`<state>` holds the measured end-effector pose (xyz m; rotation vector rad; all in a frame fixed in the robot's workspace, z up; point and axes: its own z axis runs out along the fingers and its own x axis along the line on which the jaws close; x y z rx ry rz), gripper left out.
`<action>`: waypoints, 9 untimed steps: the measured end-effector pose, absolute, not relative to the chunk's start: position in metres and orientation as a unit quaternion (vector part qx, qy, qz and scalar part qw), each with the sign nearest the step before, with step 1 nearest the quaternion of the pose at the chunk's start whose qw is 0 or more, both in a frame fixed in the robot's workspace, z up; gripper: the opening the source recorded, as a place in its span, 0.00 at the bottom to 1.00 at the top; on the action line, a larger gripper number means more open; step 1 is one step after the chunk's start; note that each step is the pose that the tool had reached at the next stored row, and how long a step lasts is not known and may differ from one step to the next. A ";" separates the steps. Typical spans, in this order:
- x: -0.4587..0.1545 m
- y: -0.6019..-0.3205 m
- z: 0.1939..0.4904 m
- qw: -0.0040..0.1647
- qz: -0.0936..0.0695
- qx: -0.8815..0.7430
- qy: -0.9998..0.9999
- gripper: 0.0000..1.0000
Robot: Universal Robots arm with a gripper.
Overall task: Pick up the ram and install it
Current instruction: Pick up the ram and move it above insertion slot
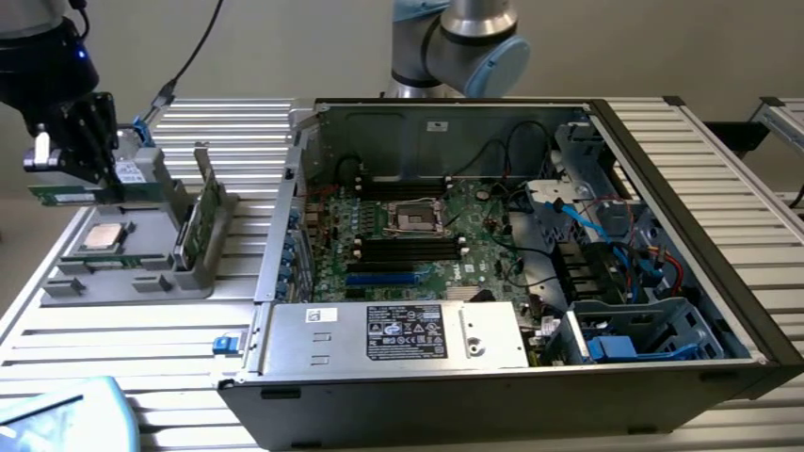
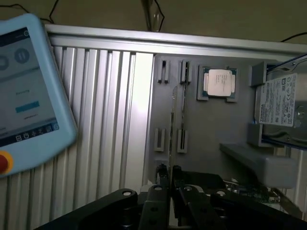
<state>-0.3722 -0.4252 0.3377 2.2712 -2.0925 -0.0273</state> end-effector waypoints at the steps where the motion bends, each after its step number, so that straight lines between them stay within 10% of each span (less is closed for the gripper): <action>1: -0.369 -0.425 0.339 0.026 -0.009 0.736 -0.676 0.14; 9: -0.343 -0.425 0.348 0.022 -0.014 0.743 -0.669 0.14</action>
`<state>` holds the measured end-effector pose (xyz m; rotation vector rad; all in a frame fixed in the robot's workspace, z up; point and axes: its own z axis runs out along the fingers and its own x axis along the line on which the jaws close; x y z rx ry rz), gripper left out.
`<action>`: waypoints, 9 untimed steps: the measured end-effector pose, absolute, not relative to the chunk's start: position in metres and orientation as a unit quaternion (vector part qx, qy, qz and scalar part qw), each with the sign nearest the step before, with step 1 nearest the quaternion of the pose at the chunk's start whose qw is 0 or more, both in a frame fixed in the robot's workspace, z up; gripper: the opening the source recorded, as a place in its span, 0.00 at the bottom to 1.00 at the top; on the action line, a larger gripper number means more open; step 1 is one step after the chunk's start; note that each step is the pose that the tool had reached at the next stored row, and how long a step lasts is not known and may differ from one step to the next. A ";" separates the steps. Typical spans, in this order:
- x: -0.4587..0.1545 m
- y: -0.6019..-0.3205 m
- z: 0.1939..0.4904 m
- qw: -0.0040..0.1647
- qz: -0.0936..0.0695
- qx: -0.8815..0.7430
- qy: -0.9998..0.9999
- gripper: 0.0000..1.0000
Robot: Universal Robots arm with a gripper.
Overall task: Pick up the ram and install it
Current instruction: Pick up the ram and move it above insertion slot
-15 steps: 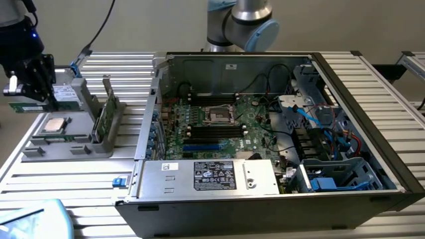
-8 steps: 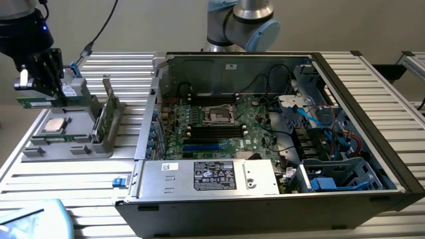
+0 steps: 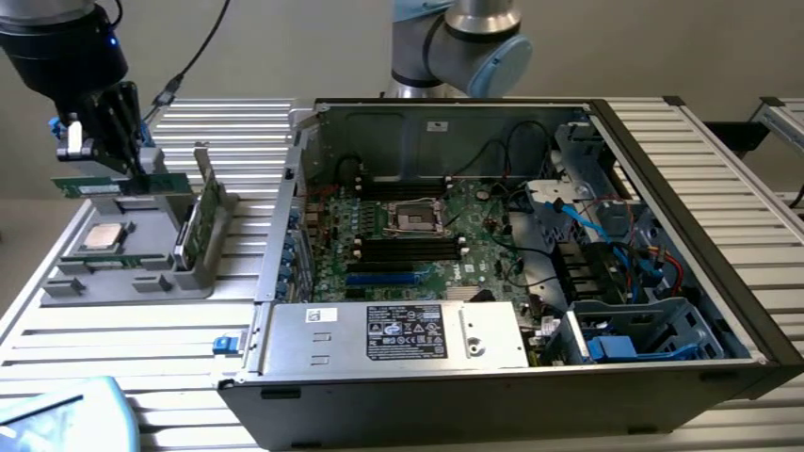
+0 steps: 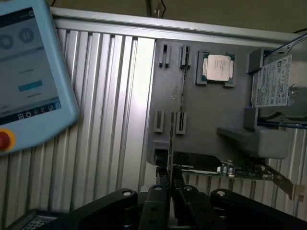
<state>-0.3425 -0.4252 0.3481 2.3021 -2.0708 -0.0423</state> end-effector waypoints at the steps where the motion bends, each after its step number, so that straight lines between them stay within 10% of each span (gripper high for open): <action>1: -0.339 -0.425 0.349 0.022 -0.014 0.744 -0.668 0.14; 9: -0.307 -0.426 0.360 0.023 -0.015 0.746 -0.666 0.14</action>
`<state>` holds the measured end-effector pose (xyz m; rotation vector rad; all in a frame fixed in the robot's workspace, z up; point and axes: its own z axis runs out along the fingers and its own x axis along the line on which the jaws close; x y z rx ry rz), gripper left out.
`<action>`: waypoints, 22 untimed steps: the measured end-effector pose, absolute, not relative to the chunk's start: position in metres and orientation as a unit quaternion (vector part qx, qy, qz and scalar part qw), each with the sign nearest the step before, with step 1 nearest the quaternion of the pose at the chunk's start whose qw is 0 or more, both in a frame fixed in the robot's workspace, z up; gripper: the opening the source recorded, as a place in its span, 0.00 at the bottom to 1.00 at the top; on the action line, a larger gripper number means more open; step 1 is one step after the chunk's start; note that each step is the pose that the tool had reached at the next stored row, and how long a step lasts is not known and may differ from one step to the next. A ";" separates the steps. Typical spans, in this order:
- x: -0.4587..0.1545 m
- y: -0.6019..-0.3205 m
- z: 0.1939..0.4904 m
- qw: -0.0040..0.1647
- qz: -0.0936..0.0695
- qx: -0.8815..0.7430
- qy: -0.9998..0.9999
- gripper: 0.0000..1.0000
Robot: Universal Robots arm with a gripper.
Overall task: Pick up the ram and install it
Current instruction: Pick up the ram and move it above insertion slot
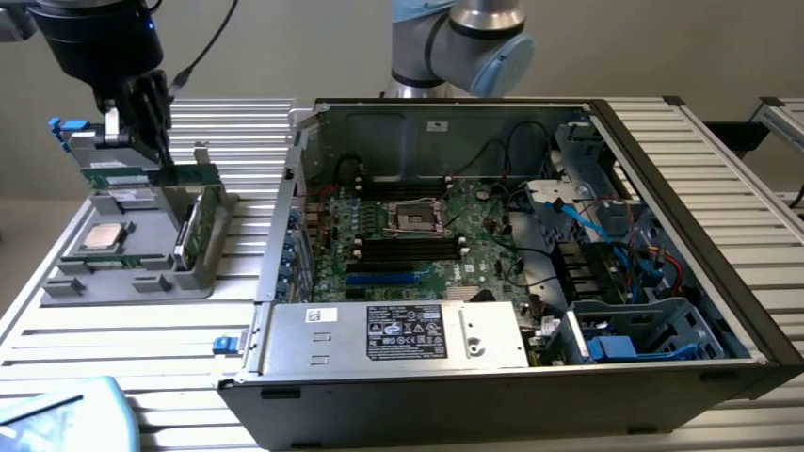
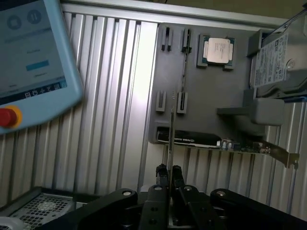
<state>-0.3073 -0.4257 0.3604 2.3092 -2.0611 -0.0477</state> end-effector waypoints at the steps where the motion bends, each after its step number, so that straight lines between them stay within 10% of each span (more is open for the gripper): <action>1: -0.303 -0.426 0.362 0.023 -0.016 0.746 -0.666 0.14; 22: -0.223 -0.434 0.402 0.041 -0.036 0.745 -0.665 0.14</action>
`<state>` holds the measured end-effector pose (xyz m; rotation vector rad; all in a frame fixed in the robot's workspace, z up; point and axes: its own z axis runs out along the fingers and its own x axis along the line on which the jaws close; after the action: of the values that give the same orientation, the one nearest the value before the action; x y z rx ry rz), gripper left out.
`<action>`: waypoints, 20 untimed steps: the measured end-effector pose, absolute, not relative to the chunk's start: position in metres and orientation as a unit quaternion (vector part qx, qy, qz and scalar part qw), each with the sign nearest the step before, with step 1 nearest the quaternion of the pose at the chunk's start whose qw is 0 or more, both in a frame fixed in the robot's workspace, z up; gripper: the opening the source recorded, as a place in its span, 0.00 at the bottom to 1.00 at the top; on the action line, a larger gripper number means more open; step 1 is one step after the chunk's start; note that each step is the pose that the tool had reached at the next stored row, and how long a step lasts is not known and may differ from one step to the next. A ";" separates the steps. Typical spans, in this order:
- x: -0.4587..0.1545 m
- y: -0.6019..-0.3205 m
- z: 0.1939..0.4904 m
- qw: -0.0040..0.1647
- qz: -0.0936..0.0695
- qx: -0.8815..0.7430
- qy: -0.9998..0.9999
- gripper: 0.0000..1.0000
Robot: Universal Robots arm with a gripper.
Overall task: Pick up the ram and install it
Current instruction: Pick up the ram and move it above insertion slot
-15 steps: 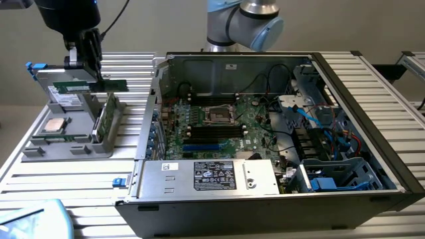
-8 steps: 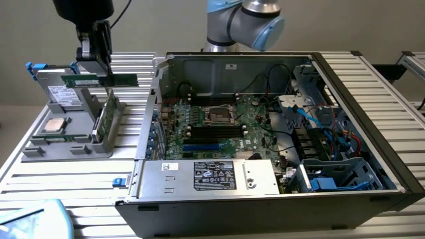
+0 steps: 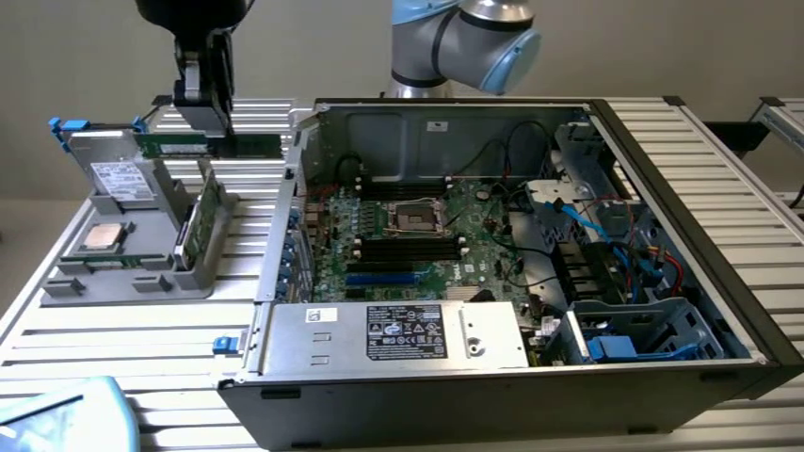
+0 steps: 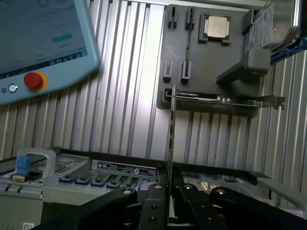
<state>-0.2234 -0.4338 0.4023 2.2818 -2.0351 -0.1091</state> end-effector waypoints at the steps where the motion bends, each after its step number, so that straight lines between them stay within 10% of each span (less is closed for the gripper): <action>1: -0.220 -0.434 0.403 0.042 -0.037 0.745 -0.665 0.14; 20: -0.167 -0.436 0.413 0.038 -0.041 0.755 -0.653 0.14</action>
<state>-0.1669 -0.4360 0.4126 2.3168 -2.0040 -0.1270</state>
